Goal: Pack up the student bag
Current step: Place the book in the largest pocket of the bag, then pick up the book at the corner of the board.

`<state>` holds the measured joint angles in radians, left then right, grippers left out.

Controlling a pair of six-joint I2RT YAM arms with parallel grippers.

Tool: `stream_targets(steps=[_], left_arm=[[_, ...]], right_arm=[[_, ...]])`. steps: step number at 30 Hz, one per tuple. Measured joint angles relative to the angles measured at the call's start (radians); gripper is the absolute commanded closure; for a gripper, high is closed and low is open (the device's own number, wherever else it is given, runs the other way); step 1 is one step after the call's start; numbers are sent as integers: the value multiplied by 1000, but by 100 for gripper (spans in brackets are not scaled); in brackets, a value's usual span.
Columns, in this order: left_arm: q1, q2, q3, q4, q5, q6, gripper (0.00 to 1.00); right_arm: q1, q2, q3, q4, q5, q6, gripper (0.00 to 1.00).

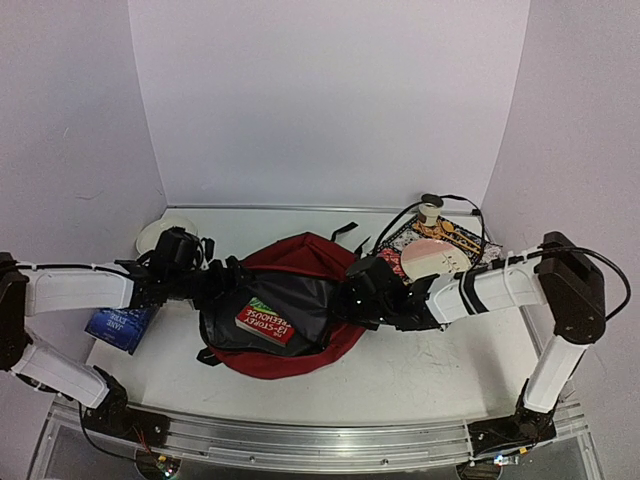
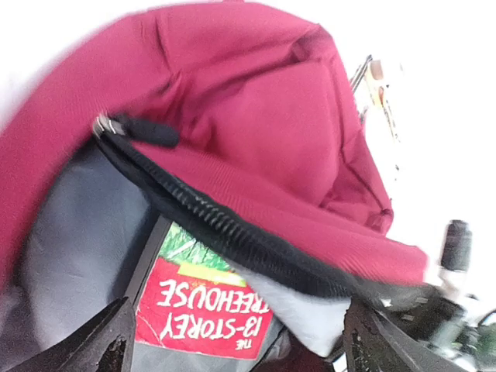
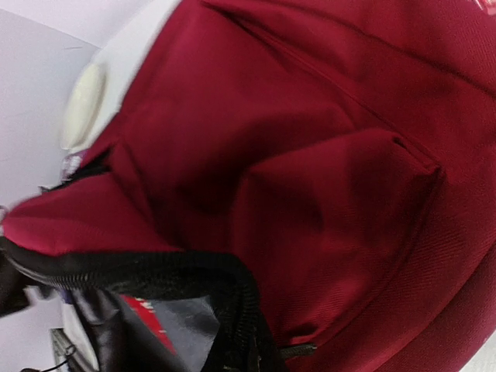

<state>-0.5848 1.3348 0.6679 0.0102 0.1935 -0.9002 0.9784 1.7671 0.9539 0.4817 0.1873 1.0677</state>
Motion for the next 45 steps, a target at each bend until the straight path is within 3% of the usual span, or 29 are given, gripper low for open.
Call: stream_targets(steps=[7,14,22,31,37,45], left_arm=[[128,-76,63,-210,-39,150,1],[254,-81,83,-410,-112,277,1],[264,-80,198,-578,-337,351,1],[264,26,206,-708,-562,351,1],[264,164,223,-739,-665,351,1],[264,330,298,-783,-769,339,3]], right_arm=[[-10,78,16,-53,-6,33,88],[-13,81,42,-109,-7,18,62],[-16,66,107,-163,-87,-141,35],[-16,-81,109,-192,-123,-315,12],[-16,-183,56,-196,-101,-377,2],[-16,-283,-15,-198,-67,-414,2]])
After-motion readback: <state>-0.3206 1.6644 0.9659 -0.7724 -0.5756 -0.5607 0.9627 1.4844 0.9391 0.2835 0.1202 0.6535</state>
